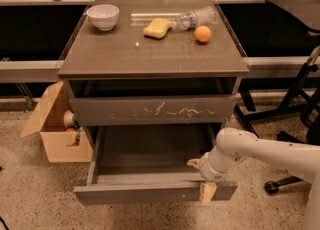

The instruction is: Open middle drawer

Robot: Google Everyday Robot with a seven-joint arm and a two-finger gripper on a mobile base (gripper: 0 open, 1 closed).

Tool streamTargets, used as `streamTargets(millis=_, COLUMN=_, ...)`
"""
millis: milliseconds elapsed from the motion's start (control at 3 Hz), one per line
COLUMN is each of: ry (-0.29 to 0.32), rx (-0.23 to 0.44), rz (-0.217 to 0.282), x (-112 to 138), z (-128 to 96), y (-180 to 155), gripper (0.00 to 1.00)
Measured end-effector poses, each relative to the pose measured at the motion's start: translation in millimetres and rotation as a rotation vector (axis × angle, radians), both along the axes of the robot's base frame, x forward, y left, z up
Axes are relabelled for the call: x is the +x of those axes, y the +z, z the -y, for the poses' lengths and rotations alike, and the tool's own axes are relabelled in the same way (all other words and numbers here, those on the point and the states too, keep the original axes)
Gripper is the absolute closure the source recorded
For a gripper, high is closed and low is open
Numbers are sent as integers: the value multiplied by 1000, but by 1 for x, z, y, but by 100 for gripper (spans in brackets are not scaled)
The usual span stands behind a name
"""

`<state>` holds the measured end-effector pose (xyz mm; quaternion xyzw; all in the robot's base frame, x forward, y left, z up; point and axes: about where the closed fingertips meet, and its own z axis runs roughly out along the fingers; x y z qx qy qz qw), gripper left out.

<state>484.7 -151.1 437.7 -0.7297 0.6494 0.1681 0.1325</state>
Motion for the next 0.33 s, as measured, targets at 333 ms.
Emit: streamTargets(millis=333, ry=0, rx=0, rz=0, x=0, z=0, y=0, gripper=0)
